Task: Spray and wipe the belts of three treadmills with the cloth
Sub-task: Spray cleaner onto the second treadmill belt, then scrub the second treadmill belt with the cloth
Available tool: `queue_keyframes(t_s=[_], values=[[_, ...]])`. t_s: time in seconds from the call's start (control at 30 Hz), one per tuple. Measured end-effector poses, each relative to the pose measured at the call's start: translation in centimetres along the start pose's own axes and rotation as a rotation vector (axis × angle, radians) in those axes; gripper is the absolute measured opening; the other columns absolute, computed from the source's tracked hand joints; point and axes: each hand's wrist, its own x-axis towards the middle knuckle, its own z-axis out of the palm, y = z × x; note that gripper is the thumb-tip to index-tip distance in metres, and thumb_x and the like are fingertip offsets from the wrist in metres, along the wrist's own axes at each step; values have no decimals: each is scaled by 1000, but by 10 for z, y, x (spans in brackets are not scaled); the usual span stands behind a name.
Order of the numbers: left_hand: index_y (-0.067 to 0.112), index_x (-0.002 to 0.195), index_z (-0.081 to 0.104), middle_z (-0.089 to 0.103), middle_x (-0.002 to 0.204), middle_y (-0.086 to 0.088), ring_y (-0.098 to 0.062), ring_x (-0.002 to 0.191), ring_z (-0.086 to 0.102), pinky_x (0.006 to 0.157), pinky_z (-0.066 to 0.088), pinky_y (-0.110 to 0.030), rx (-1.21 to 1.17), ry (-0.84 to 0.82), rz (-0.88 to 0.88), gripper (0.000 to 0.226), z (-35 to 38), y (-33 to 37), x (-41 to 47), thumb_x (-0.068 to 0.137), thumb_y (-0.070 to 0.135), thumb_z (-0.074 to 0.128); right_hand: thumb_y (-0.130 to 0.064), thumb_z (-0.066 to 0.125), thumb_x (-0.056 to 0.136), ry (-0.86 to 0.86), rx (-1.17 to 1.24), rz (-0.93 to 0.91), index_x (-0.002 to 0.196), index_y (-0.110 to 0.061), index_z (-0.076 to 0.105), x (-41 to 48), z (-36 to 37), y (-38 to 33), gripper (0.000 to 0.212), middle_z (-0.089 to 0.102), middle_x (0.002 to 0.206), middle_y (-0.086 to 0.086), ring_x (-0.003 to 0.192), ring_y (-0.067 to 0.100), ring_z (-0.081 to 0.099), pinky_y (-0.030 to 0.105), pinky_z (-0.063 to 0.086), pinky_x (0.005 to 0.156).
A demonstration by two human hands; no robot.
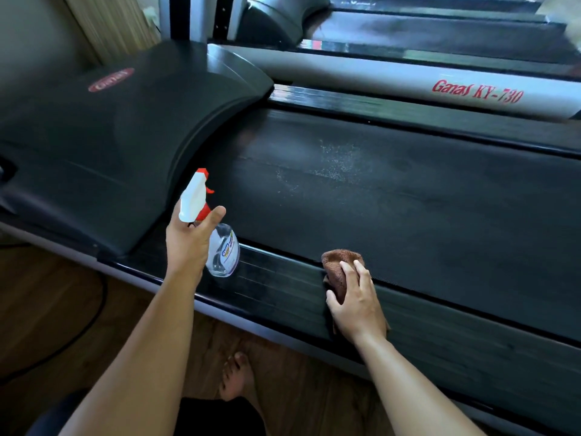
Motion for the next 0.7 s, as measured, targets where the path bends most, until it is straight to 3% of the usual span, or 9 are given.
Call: queue_keyframes(t_s=[0.07, 0.17, 0.27, 0.33, 0.4, 0.53, 0.7], values=[[26, 131, 57, 66, 121, 7, -8, 112, 62, 98, 52, -35, 55, 23, 3, 57, -2, -7, -13, 81, 40, 80, -42, 58, 93, -4, 21, -1, 150, -30, 28, -5, -5, 0, 66, 13, 162, -3, 149, 23, 18, 42, 31, 117], [34, 146, 42, 47, 148, 11, -7, 136, 42, 112, 35, -34, 191, 120, 19, 71, 1, -12, -43, 84, 47, 75, -44, 56, 93, 14, 44, -11, 150, -30, 28, -13, -12, 6, 65, 17, 161, -4, 148, 22, 21, 42, 33, 115], [20, 156, 28, 28, 162, 2, -13, 148, 25, 118, 18, -25, 292, 155, 79, 84, 9, -8, -77, 88, 44, 71, -41, 54, 95, 44, 58, 2, 151, -26, 31, -21, -22, 16, 62, 22, 161, 0, 147, 22, 25, 41, 31, 116], [17, 157, 24, 24, 163, 0, -14, 149, 22, 119, 18, -27, 334, 126, 122, 85, 19, -7, -100, 90, 43, 69, -40, 54, 96, 70, 74, 12, 149, -25, 35, -28, -29, 23, 59, 25, 160, 1, 146, 21, 27, 39, 32, 116], [17, 157, 24, 25, 163, 0, -13, 149, 22, 121, 21, -32, 369, 58, 172, 84, 31, -8, -118, 91, 45, 67, -39, 53, 96, 82, 81, 25, 149, -25, 36, -34, -36, 31, 57, 27, 159, 0, 145, 19, 28, 39, 33, 114], [21, 156, 25, 20, 164, 2, -10, 151, 14, 121, 16, -27, 488, -179, 247, 78, 69, -17, -142, 93, 45, 64, -37, 53, 97, 98, 84, 40, 148, -25, 37, -42, -46, 50, 55, 29, 157, 0, 145, 18, 28, 38, 34, 114], [24, 157, 23, 5, 167, -7, -26, 154, 2, 124, 16, -42, 640, -444, 183, 79, 130, -39, -163, 93, 48, 62, -31, 56, 95, 134, 78, 53, 145, -21, 42, -40, -55, 71, 53, 34, 155, 3, 144, 20, 30, 38, 32, 115]])
